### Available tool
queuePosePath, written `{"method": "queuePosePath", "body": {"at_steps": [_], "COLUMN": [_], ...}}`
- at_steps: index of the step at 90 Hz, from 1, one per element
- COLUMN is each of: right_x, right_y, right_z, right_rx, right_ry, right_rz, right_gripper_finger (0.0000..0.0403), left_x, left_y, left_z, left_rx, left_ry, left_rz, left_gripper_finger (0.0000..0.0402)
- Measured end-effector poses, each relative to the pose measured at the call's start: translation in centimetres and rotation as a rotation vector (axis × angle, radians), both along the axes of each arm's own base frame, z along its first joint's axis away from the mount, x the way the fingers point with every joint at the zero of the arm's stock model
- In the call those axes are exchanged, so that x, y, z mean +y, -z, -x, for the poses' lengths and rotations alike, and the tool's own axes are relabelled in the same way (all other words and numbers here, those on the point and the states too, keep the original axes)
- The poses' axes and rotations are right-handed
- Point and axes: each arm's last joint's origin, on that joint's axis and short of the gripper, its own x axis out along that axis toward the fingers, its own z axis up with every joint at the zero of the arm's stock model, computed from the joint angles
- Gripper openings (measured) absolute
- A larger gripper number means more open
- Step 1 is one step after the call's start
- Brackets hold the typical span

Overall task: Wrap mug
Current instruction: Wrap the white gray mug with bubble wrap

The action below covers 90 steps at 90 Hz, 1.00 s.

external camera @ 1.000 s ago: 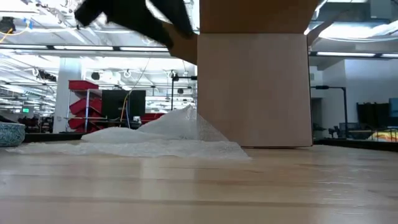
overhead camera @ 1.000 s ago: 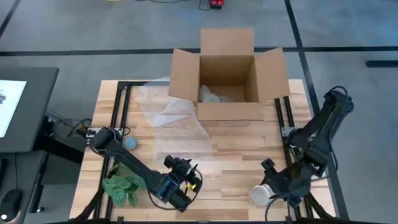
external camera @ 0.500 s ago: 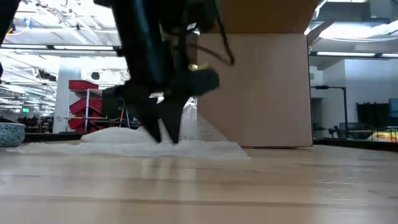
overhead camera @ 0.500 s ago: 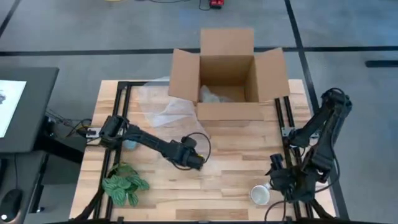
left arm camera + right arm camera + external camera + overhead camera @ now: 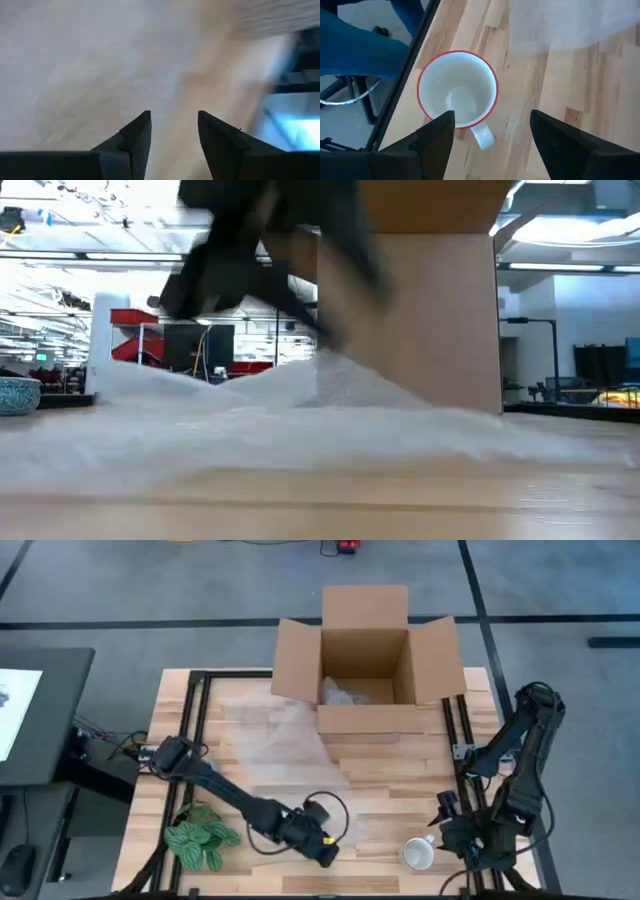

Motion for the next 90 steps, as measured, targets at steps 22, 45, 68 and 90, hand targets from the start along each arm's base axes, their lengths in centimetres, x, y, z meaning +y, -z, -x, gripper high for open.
{"method": "queuePosePath", "body": {"at_steps": [22,45,68,90], "right_x": [-0.4,-0.3,-0.2,-0.1], "right_y": [-0.1,0.6,1.8,2.0], "right_z": [-0.8,-1.0,-1.1,-1.1], "right_rx": [-0.065,-0.077,-0.089,-0.092], "right_ry": [0.038,0.032,0.027,0.023], "right_rz": [0.034,0.030,0.011,0.001], "right_gripper_finger": [0.0249,0.0249,0.0249,0.0249], "left_x": [1.1,0.8,-2.0,-3.0], "left_y": [-0.5,4.0,5.4,4.2], "left_z": [2.2,3.1,2.8,3.4], "left_rx": [0.175,0.291,0.206,0.128], "left_ry": [-0.222,-0.264,-0.189,-0.162], "left_rz": [-0.166,-0.020,0.078,0.050], "left_gripper_finger": [0.0141,0.0141,0.0141,0.0141]}}
